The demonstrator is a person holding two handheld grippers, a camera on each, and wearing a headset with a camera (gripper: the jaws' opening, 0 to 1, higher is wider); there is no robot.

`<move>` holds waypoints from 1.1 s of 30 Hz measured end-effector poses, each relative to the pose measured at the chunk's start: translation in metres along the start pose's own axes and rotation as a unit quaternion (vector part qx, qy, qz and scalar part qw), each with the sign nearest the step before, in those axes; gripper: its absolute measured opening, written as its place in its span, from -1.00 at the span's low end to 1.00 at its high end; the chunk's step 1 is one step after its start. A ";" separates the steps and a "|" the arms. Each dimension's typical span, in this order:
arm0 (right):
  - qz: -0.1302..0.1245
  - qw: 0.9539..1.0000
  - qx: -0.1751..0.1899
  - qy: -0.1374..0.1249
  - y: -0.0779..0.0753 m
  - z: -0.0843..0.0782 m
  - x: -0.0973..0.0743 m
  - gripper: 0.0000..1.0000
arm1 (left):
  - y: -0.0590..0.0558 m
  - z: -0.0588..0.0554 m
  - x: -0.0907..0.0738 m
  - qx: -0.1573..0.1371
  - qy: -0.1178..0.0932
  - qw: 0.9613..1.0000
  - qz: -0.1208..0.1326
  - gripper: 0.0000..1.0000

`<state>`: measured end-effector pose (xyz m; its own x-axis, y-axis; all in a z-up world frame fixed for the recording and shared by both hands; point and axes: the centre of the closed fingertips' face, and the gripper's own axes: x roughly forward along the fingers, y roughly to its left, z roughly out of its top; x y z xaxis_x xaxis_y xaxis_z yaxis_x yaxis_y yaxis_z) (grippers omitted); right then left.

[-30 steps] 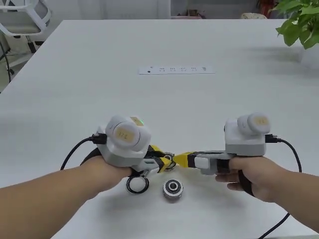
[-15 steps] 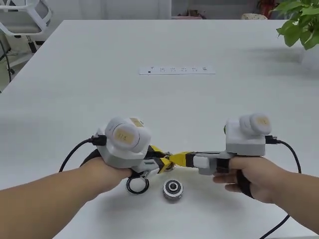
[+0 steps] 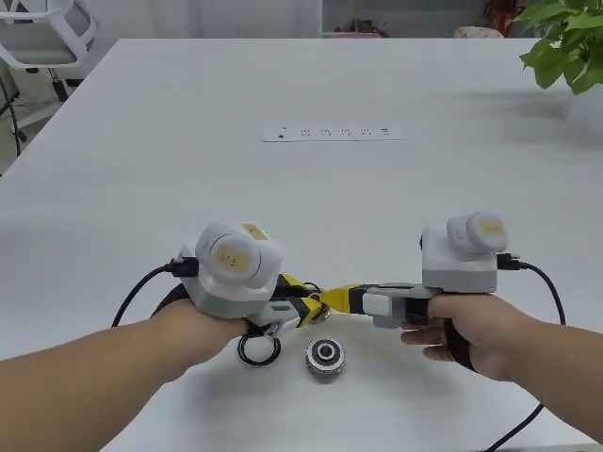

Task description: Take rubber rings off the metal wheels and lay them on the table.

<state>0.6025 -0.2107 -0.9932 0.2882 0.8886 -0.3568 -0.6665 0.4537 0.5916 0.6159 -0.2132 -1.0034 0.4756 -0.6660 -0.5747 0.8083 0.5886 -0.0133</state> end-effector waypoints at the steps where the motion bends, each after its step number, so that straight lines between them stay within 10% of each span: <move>1: -0.005 1.000 0.000 0.002 -0.003 -0.001 0.000 -1.00 | 0.000 0.000 0.000 -0.001 0.000 1.000 0.000 -0.75; 33: 0.005 1.000 0.005 -0.016 0.006 0.011 -0.009 -1.00 | -0.004 0.012 -0.038 -0.006 -0.025 0.999 -0.038 -0.59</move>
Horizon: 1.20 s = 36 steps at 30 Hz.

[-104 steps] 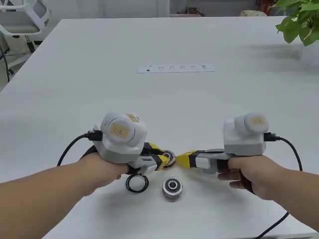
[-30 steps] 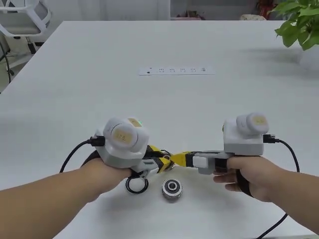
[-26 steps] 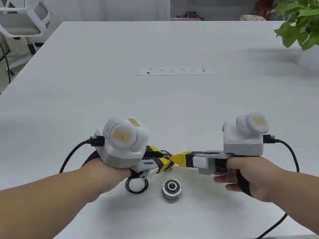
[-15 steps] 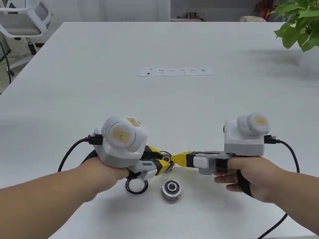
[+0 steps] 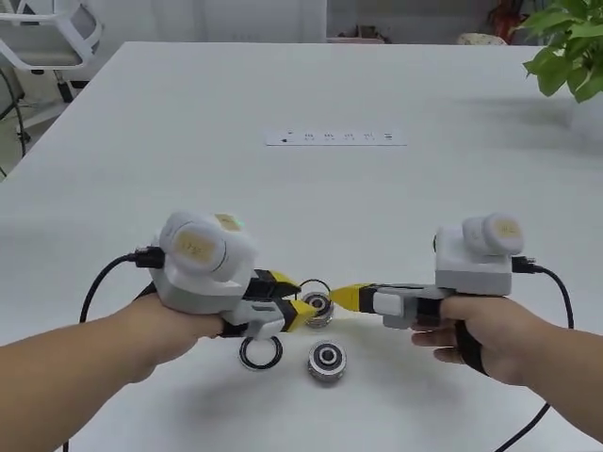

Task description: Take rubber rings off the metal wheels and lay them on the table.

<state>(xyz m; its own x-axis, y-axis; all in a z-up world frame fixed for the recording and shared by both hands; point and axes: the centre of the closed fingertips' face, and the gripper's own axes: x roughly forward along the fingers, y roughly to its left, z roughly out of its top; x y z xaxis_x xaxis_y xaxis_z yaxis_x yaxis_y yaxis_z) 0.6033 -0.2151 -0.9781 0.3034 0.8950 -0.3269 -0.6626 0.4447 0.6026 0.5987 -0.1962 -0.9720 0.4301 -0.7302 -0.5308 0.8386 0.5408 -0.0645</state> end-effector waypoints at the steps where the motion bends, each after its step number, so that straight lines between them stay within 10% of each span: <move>1: 0.001 1.000 0.001 0.000 -0.001 0.001 0.000 -1.00 | 0.000 0.001 -0.002 -0.002 -0.003 1.000 -0.001 -0.59; 36: 0.054 0.998 -0.015 0.003 0.048 0.008 0.007 -1.00 | -0.002 0.011 -0.083 -0.019 -0.071 0.997 0.026 -0.21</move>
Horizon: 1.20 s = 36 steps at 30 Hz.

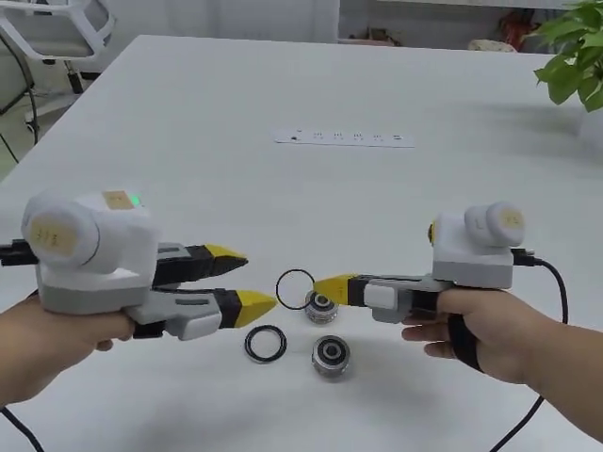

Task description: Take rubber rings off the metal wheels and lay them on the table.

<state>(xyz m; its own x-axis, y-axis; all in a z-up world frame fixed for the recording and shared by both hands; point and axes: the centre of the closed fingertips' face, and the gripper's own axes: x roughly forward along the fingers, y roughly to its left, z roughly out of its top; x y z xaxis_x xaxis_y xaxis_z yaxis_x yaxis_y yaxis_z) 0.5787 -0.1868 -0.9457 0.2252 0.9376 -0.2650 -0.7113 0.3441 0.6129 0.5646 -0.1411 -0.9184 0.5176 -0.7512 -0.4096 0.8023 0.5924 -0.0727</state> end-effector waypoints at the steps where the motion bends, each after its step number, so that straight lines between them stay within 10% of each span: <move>1: 0.001 1.000 0.000 0.001 0.001 0.000 0.001 -1.00 | 0.000 -0.002 -0.002 0.000 0.001 1.000 0.001 -0.18; 36: -0.002 0.994 -0.025 0.110 -0.001 -0.045 0.035 -1.00 | 0.014 -0.032 -0.042 -0.024 0.011 0.998 0.051 0.10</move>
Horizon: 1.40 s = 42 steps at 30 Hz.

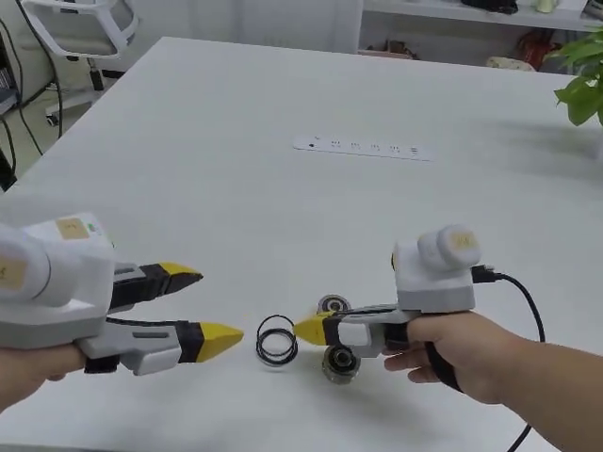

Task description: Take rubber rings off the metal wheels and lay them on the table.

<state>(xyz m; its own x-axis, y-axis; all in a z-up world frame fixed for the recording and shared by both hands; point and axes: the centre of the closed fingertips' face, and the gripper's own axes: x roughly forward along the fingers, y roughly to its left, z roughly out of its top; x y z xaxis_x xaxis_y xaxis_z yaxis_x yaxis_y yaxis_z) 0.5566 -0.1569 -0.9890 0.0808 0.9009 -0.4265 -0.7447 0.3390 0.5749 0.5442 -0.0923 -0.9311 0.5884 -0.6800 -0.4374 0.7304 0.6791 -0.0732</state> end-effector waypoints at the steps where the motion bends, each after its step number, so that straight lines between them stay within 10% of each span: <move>1: -0.002 1.000 0.000 0.002 0.000 -0.001 0.001 -1.00 | 0.000 0.000 0.000 -0.001 0.000 1.000 0.000 0.10; 42: -0.046 0.997 -0.057 0.041 -0.015 -0.012 0.009 -0.91 | 0.004 -0.010 -0.001 -0.004 0.017 1.000 0.012 0.13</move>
<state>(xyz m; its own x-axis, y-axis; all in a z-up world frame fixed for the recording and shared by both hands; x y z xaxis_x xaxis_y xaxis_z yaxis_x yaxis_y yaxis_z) 0.5600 -0.1576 -1.0098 0.1015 0.8409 -0.5315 -0.8070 0.3820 0.4504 0.5430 -0.0858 -0.9401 0.5928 -0.6543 -0.4695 0.7138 0.6968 -0.0698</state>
